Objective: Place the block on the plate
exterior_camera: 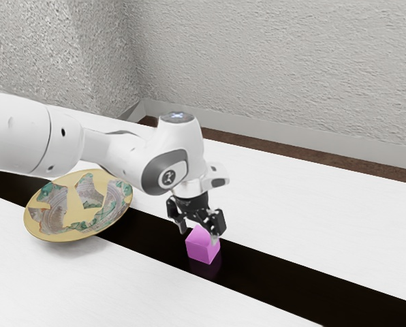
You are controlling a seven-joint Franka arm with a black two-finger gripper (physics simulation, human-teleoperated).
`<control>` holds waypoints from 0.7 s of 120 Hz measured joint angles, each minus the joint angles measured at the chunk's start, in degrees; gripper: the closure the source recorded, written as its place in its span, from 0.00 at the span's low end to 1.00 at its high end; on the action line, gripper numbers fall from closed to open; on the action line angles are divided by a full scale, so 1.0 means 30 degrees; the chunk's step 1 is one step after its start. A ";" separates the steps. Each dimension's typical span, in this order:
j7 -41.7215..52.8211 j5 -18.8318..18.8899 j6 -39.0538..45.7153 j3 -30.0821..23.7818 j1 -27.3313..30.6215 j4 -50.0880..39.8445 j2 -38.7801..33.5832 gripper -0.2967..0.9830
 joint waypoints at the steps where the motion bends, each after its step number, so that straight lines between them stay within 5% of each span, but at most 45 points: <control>1: -0.0022 0.0033 0.0016 0.0000 0.0000 0.0005 0.0038 0.23; 64: -0.0657 0.0530 0.0831 -0.0001 0.0061 0.0494 0.1731 0.23; 84: -0.0672 0.0553 0.0966 -0.0001 0.0188 0.0778 0.2075 0.31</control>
